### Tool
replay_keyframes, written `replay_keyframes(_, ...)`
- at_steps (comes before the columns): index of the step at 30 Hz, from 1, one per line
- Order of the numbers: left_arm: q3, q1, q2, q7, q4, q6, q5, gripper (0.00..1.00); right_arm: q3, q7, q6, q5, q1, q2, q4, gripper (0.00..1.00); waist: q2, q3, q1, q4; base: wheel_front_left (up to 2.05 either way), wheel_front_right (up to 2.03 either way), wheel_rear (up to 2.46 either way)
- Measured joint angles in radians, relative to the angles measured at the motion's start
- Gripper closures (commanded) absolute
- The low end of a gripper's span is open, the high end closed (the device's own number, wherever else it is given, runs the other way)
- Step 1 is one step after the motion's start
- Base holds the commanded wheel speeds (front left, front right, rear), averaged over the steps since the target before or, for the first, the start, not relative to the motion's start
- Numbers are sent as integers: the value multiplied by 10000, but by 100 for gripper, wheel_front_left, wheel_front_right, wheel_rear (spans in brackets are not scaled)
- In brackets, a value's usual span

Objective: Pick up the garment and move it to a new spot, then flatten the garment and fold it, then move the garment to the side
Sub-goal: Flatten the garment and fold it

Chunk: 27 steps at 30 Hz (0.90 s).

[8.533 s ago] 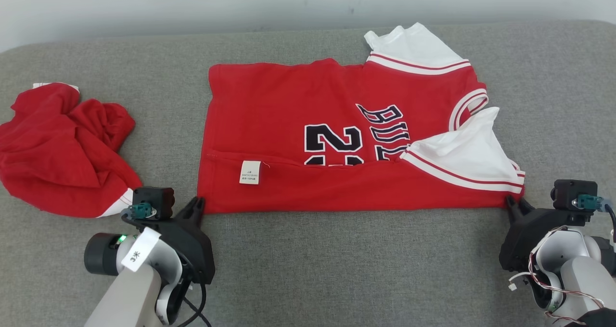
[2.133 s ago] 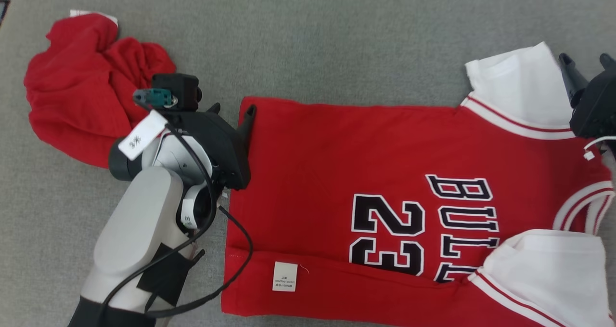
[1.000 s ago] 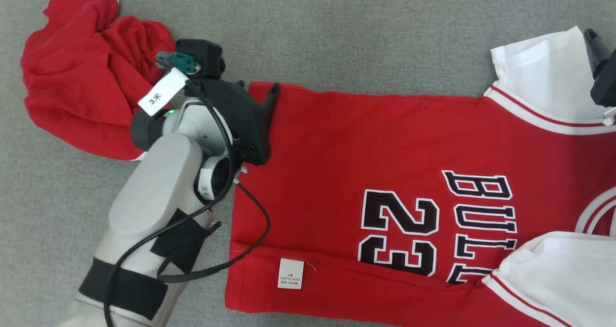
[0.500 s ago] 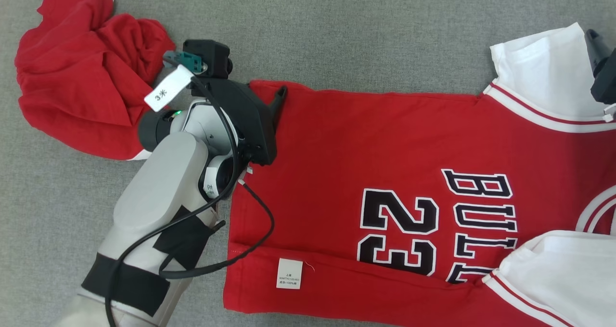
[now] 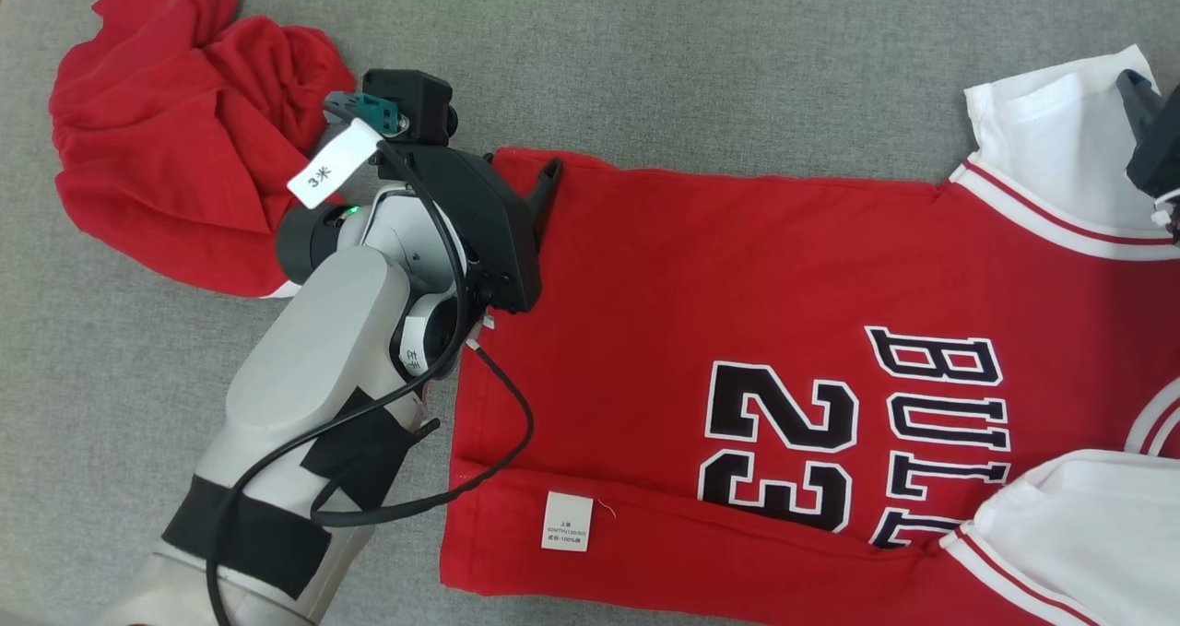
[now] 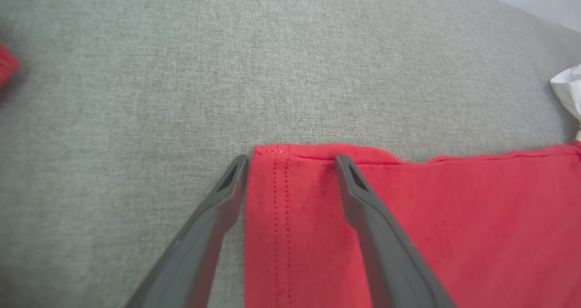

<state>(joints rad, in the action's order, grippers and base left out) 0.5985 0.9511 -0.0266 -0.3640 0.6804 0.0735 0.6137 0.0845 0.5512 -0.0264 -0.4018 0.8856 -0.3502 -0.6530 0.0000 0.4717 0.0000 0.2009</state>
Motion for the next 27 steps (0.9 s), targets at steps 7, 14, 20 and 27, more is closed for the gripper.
replay_keyframes(7, 257, 32, 2, 100, 92, 105, 299, 0, -36, 311, -104, 4, 275, -44, -305, 38, 0, -27, 0, 94, 0, 0, 0)
replay_keyframes(14, 387, 58, 4, 130, 236, 157, 454, 0, -6, 477, -288, 19, 333, -58, -571, 29, 0, -96, 0, 202, 0, 0, 0)
replay_keyframes(20, 616, 94, 10, 207, 222, 190, 575, 0, 265, 650, -454, -88, 344, -58, -581, 74, 0, -20, -1, 319, 0, 0, 0)
replay_keyframes(27, 587, 171, -6, 441, 314, 249, 828, 58, 288, 650, -529, -198, 475, 31, -616, 100, -1, 18, -1, 349, 0, 0, 0)
